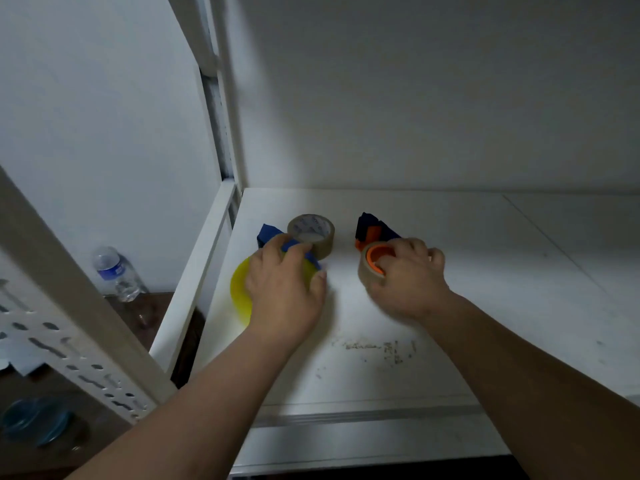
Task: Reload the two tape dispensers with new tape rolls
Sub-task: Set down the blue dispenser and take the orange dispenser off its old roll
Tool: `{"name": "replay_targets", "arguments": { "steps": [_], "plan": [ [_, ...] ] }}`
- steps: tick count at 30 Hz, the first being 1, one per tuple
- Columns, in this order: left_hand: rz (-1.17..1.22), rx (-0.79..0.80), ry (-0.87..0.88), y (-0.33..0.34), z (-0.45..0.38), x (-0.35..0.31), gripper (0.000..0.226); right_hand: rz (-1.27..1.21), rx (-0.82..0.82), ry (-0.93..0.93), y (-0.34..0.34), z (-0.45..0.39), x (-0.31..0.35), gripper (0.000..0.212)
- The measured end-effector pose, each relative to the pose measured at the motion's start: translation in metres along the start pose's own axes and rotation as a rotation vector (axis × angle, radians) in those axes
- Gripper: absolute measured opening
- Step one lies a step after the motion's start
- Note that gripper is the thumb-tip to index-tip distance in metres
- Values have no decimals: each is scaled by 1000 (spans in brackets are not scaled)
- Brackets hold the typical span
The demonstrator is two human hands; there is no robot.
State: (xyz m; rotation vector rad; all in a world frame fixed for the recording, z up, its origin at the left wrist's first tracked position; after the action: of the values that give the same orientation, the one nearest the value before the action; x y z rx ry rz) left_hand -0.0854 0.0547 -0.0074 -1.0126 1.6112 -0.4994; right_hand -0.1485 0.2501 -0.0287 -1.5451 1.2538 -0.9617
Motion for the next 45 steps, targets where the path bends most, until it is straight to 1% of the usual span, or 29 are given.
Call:
{"name": "replay_targets", "arguments": {
  "steps": [2, 3, 4, 5, 6, 9, 12, 15, 17, 18, 20, 21, 23, 24, 25, 27, 28, 29, 31, 32, 36, 38, 39, 40, 41, 42, 43, 44, 45],
  "plan": [
    [51, 38, 68, 7, 2, -17, 47, 43, 95, -101, 9, 2, -7, 34],
    [97, 72, 88, 13, 3, -26, 46, 47, 108, -120, 10, 1, -11, 34],
    [145, 109, 86, 19, 3, -33, 45, 37, 106, -127, 9, 0, -14, 31],
    [201, 153, 47, 25, 2, -39, 45, 18, 101, -129, 7, 0, -16, 30],
    [277, 209, -36, 33, 1, -44, 46, -2, 95, -131, 5, 0, -18, 30],
    [611, 366, -406, 61, 5, -55, 60, -45, 42, -196, -5, 7, -22, 29],
    [833, 405, -636, 85, 8, -68, 74, -110, -12, -273, -15, 14, -24, 32],
    [1130, 364, -766, 98, 13, -81, 65, -136, -44, -353, -22, 23, -27, 37],
    [1171, 319, -770, 101, 15, -84, 54, -197, -15, -372, -26, 25, -36, 39],
    [1166, 305, -761, 103, 17, -84, 50, -274, 4, -371, -29, 25, -42, 38],
    [1143, 290, -738, 105, 21, -84, 45, -488, -11, -320, -37, 22, -55, 30],
    [1126, 286, -726, 104, 23, -83, 44, -575, -60, -258, -41, 19, -64, 28],
    [1088, 289, -684, 102, 24, -84, 43, -691, -155, -66, -44, 9, -83, 26],
    [1069, 293, -655, 101, 24, -86, 44, -754, -143, 52, -42, 4, -92, 29],
    [1055, 298, -624, 100, 24, -87, 45, -840, -66, 159, -37, -1, -99, 37],
    [1044, 322, -571, 101, 24, -90, 49, -1068, 190, 312, -23, -3, -101, 53],
    [1052, 340, -550, 102, 24, -91, 52, -1173, 304, 356, -18, -1, -98, 52],
    [1065, 361, -535, 103, 24, -91, 54, -1248, 373, 383, -14, 2, -97, 46],
    [1081, 395, -521, 102, 22, -89, 49, -1329, 382, 401, -12, 7, -96, 29],
    [1082, 410, -516, 100, 20, -87, 43, -1344, 368, 396, -13, 9, -96, 26],
    [1111, 478, -528, 92, 16, -77, 18, -1273, 365, 327, -22, 9, -102, 30],
    [1098, 497, -540, 87, 13, -72, 12, -1133, 365, 296, -27, 8, -105, 37],
    [1103, 490, -547, 85, 12, -70, 9, -1051, 337, 290, -30, 7, -106, 42],
    [1121, 471, -560, 84, 11, -69, 7, -959, 260, 285, -35, 7, -105, 49],
    [1146, 444, -577, 83, 10, -68, 7, -857, 117, 269, -44, 8, -102, 52],
    [1170, 417, -594, 81, 10, -69, 12, -759, -65, 215, -57, 10, -95, 48],
    [1194, 394, -608, 79, 10, -70, 24, -672, -226, 113, -68, 14, -84, 38],
    [1221, 383, -616, 78, 9, -71, 37, -588, -298, -1, -76, 19, -68, 26],
    [1254, 375, -611, 77, 8, -73, 44, -513, -272, -101, -76, 22, -52, 19]
  ]
}}
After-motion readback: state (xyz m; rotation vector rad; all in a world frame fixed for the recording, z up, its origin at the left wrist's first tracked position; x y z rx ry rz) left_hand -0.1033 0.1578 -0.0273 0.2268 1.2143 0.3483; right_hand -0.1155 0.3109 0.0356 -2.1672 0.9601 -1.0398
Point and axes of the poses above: each hand's wrist, its own z-axis away from the middle knuckle, its own y-axis out of the palm, x = y × z, the point moved 5 cm from there along -z, towards the middle knuckle, and after that the axes turned 3 degrees about -x, right-handed, at the moved point
